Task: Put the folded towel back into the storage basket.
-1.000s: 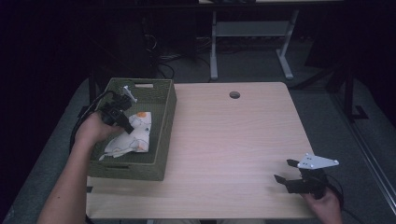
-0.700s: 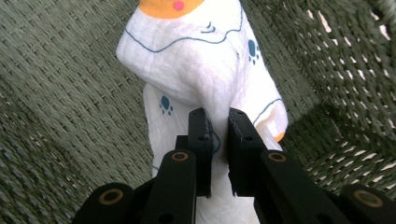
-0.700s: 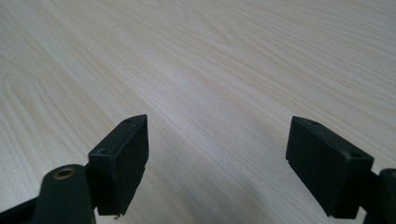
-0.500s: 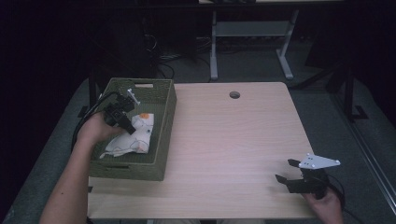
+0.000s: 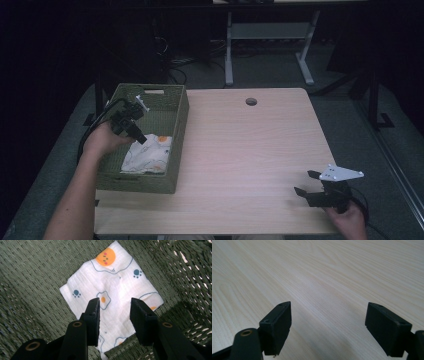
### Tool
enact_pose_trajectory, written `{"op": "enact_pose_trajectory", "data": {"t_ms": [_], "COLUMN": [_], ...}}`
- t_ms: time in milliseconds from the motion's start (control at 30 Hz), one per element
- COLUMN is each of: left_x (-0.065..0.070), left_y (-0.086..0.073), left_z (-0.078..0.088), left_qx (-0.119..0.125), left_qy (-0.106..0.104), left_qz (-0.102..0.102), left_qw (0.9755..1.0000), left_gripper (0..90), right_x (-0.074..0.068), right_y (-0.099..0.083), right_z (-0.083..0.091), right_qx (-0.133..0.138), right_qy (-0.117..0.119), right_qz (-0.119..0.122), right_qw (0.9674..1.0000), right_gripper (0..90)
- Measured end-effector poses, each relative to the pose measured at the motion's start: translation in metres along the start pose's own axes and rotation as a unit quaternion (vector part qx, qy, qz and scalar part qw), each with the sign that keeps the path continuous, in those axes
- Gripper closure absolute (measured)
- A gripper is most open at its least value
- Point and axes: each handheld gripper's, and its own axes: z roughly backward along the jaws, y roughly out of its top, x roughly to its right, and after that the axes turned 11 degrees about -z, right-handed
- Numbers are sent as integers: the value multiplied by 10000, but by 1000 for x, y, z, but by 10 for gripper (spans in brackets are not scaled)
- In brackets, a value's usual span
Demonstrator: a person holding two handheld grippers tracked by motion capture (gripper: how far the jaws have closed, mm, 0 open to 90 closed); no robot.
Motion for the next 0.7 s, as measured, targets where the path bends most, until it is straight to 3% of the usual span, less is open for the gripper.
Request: {"op": "enact_pose_trajectory", "data": {"t_ms": [433,700], "left_x": [13,29], "left_y": [2,7], "left_z": [8,15], "left_qx": [93,250], "left_qy": [-18,-2], "left_qz": [64,-23], "left_qw": [9999,9997], "left_gripper": [581,563], "right_x": [-1,1], "right_y": [0,0], "right_z": [1,2], "right_qx": [18,4], "right_qy": [25,16], "right_qz": [-13,-39], "right_qw": [10000,10000], "right_gripper": [206,205]}}
